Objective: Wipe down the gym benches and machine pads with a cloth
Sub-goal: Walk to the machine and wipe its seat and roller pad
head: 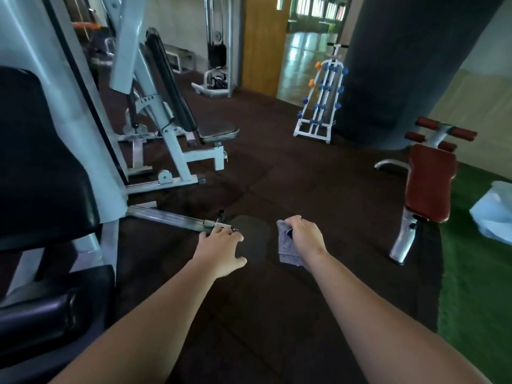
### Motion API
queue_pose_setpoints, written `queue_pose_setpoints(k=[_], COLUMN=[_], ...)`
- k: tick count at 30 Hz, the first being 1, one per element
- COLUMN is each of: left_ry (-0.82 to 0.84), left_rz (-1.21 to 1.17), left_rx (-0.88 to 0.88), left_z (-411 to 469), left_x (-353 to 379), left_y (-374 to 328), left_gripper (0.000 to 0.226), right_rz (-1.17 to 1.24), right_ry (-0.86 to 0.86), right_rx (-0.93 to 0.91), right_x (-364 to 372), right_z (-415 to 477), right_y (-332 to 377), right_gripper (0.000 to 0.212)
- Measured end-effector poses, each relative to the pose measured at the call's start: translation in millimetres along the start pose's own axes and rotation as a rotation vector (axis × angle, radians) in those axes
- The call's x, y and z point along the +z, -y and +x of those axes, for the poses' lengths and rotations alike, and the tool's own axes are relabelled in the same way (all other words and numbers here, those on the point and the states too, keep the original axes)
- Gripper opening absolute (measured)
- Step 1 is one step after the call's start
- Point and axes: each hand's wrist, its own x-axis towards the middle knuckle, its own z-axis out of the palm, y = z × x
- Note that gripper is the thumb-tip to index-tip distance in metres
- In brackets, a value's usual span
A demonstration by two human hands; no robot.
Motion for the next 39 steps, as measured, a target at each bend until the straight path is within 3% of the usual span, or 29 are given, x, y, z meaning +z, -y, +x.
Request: queue_pose_setpoints(k=[6, 14, 26, 29, 36, 39], left_ry=[-0.03, -0.065, -0.149, -0.285, -0.791, -1.006], left_rz=[-0.019, -0.112, -0.346, -0.534, -1.233, -1.423], left_rx=[-0.134, -0.515, -1.068, -1.16, -1.401, -1.514], left_z=[86, 149, 93, 77, 48, 33], left_x=[-12, -20, 11, 19, 36, 55], left_y=[44, 116, 268, 304, 344, 360], left_gripper=[0.061, 0.062, 0.055, 0.043, 0.031, 0.049], right_rz=[-0.086, -0.203, -0.381, -0.428, -0.537, -0.615], right_ry=[0.128, 0.461, 0.97, 1.059, 1.285, 1.398], right_rx=[-0.091, -0.232, -0.393, -0.361, -0.415, -0.466], right_x=[39, 136, 386, 447, 554, 583], right_z=[112, 243, 237, 215, 150, 126], right_y=[45, 106, 167, 170, 163, 161], right_gripper=[0.038, 0.033, 0.024, 0.033, 0.037, 0.029])
